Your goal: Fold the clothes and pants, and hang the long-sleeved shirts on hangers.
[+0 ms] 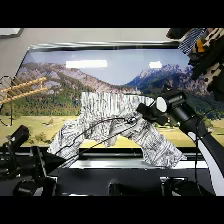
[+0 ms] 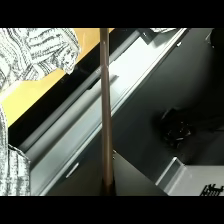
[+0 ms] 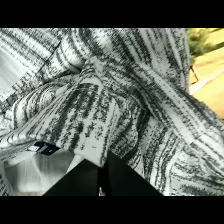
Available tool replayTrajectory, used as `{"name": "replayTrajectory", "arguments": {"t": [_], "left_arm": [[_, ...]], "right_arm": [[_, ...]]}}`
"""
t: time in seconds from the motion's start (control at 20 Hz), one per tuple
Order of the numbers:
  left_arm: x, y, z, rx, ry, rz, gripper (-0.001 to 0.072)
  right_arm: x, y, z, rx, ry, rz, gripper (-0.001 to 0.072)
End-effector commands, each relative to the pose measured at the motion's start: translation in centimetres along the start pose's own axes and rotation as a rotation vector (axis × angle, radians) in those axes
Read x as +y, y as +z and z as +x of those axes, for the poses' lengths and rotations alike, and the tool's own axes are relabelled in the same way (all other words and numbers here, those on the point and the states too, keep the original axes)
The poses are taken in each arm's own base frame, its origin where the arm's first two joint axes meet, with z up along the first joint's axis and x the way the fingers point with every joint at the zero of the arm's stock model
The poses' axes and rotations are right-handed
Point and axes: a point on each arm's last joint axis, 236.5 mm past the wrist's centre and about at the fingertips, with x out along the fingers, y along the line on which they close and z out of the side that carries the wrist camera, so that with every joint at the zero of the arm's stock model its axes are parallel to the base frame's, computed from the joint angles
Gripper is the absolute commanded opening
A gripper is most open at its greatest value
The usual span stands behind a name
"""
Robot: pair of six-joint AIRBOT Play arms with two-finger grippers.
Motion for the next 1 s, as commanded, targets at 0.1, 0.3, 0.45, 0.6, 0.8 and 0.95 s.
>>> {"name": "replayTrajectory", "arguments": {"t": [0.1,0.3,0.45,0.6,0.8,0.95], "left_arm": [[2.1,1.6,1.9,-0.007,-0.015,0.038,0.0015],[2.9,1.3,3.4,0.047,-0.059,0.075,0.0015],[4.3,2.5,4.4,0.023,-0.036,0.057,0.0015],[4.8,3.8,5.2,-0.018,-0.05,0.075,0.0015],[4.1,4.7,6.3,-0.039,-0.133,0.1,0.0015],[3.6,4.0,7.5,0.001,-0.175,0.161,0.0015]], "right_arm": [[1.0,-0.8,-1.0,0.023,0.06,-0.016,0.0029],[1.5,-0.4,-2.2,-0.007,0.098,-0.016,0.0029],[1.6,-0.7,-3.3,-0.014,0.124,-0.022,0.0029],[1.1,-1.1,-4.9,-0.018,0.134,-0.027,0.0029],[1.7,-1.9,-7.0,-0.015,0.198,-0.05,0.003],[1.2,-2.2,-8.3,-0.013,0.185,-0.099,0.003]]}}
